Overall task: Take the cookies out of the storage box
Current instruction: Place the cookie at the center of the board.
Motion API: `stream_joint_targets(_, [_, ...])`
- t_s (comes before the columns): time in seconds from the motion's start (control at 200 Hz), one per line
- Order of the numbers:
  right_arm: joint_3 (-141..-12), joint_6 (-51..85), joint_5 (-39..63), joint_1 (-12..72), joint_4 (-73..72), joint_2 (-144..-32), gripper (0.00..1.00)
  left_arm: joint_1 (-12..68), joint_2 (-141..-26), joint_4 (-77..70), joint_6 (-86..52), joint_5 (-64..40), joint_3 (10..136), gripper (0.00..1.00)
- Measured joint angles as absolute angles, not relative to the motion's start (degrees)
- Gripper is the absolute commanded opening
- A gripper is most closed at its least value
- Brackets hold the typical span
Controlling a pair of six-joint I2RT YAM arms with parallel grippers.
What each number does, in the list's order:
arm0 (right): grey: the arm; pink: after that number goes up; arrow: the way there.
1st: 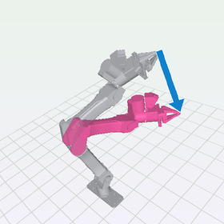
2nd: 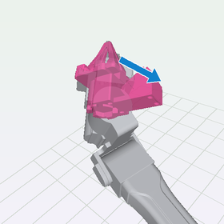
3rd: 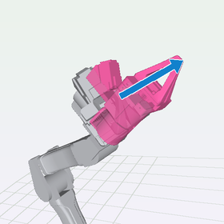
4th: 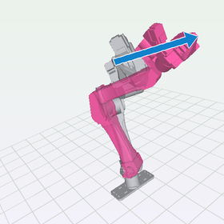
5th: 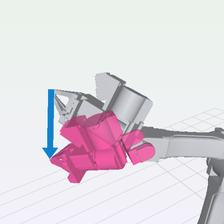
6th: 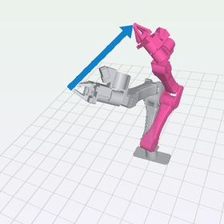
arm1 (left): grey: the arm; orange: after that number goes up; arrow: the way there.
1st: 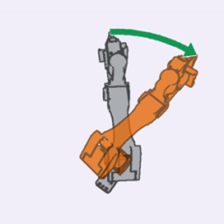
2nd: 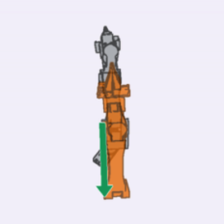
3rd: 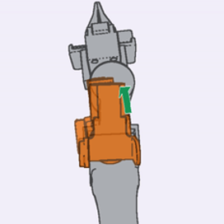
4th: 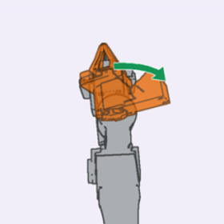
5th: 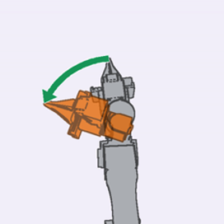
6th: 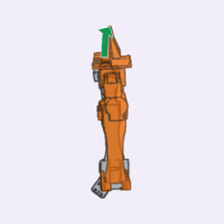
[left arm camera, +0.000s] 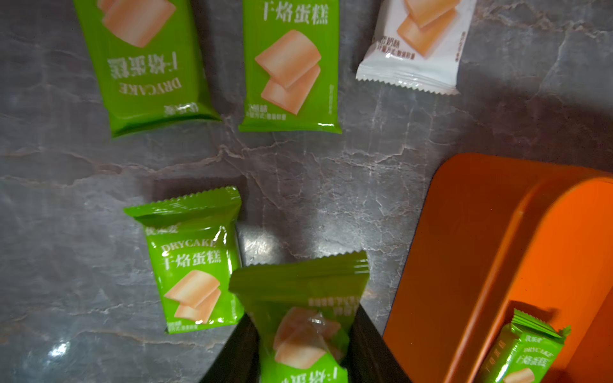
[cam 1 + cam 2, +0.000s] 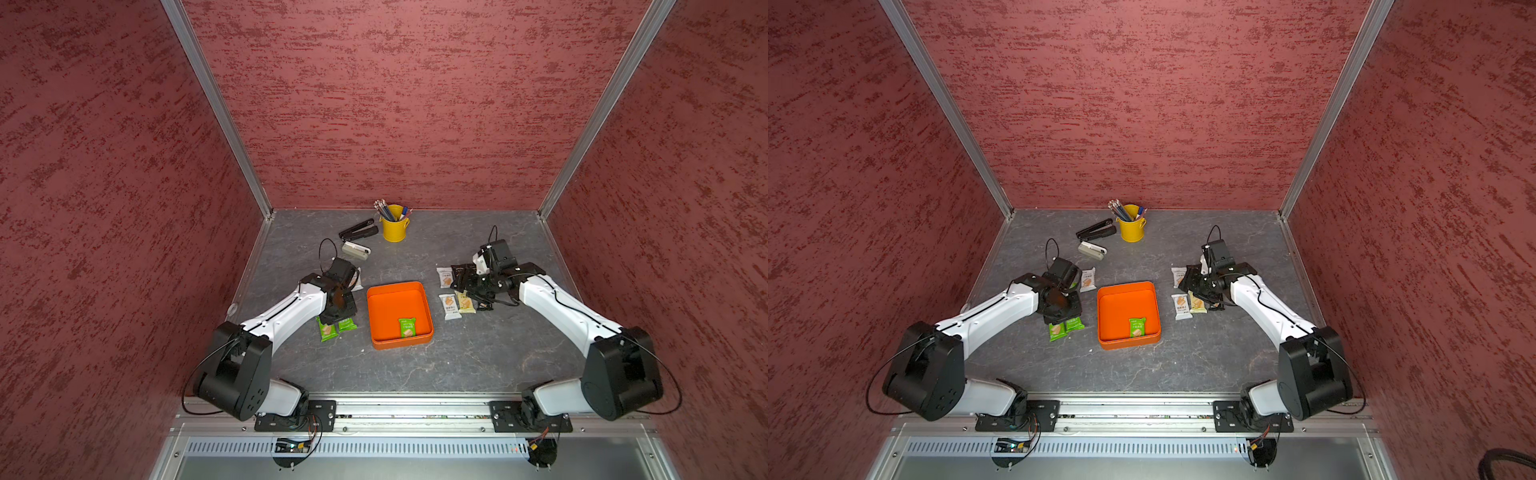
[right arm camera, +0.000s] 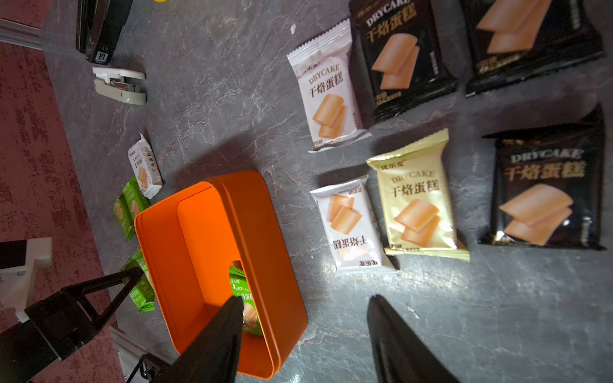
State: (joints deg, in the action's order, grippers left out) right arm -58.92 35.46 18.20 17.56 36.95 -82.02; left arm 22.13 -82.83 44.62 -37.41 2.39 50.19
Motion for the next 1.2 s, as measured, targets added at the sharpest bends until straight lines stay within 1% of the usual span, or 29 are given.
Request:
stream_joint_targets(0.27, [-59.64, 35.81, 17.65, 17.56, 37.54, -82.41, 0.64, 22.13, -88.23, 39.97, -36.67, 1.32, 48.99, 0.39])
stream_joint_targets(0.441, [-59.64, 35.81, 17.37, 17.56, 37.78, -82.41, 0.64, 22.13, -89.52, 38.72, -36.10, 1.32, 48.95, 0.40])
stream_joint_targets(0.516, [-59.64, 35.83, 17.32, 17.56, 37.80, -82.41, 0.64, 22.13, -89.86, 38.48, -35.94, 1.32, 48.95, 0.44])
stream_joint_targets(0.651, [-59.64, 35.81, 17.32, 17.56, 37.85, -82.41, 0.64, 22.13, -89.95, 38.52, -35.62, 1.32, 48.95, 0.62])
stream_joint_targets(0.736, [-59.64, 35.75, 17.32, 17.56, 37.93, -82.41, 0.64, 22.13, -89.78, 38.98, -35.51, 1.26, 48.95, 0.67])
stream_joint_targets(0.962, [-59.64, 35.07, 17.32, 17.54, 38.28, -82.37, 0.64, 22.13, -84.16, 41.69, -37.12, 0.30, 49.04, 0.74])
stream_joint_targets(1.007, [-59.64, 34.83, 17.34, 17.54, 38.41, -82.28, 0.64, 22.28, -82.21, 42.37, -37.78, -0.19, 49.21, 0.76])
stream_joint_targets(1.202, [-59.61, 33.45, 17.37, 17.56, 38.65, -81.03, 0.65, 25.26, -76.82, 44.29, -41.74, -1.23, 52.51, 0.77])
